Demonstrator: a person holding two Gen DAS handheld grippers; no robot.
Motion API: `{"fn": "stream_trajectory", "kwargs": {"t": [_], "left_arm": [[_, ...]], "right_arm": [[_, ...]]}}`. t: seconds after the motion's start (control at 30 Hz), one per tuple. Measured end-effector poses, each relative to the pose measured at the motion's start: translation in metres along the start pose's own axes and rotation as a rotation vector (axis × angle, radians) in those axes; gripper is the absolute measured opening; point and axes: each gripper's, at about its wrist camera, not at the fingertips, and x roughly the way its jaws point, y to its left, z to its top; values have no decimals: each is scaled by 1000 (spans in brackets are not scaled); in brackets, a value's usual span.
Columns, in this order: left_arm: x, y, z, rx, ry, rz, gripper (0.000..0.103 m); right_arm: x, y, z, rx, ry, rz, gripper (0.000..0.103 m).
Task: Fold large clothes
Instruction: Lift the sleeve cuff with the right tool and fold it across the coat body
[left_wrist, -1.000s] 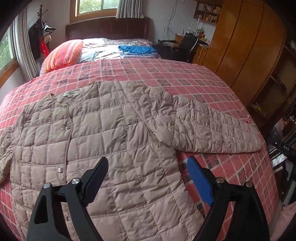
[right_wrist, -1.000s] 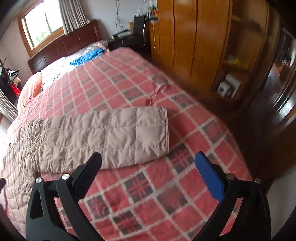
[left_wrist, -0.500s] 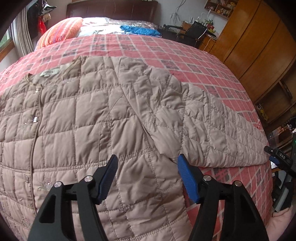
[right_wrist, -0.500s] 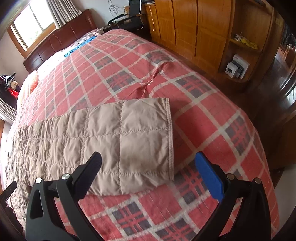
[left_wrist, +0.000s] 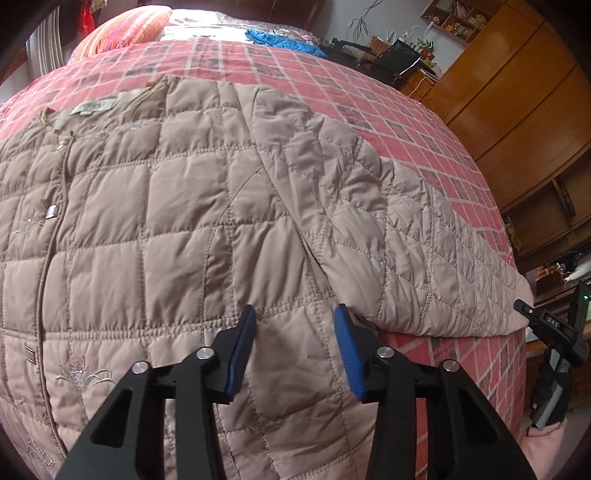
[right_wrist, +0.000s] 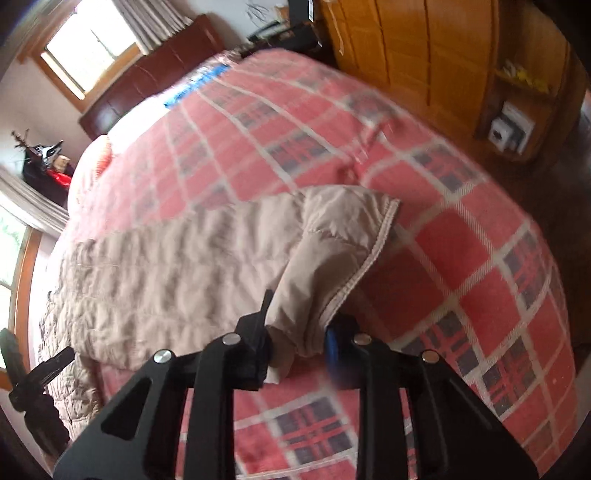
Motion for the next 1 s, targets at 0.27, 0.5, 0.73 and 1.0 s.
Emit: {"fn": "stream_trajectory", "kwargs": {"t": [0.27, 0.5, 0.73, 1.0], "left_arm": [[-1, 8, -3, -19, 6, -31, 35], [2, 10, -4, -15, 11, -33, 35], [-3, 21, -7, -23, 16, -70, 35], [-16, 38, -4, -36, 4, -94, 35]], "right_arm": [[-12, -6, 7, 30, -28, -7, 21], [31, -17, 2, 100, 40, -82, 22], [21, 1, 3, 124, 39, -146, 20], [-28, 84, 5, 18, -86, 33, 20]]}}
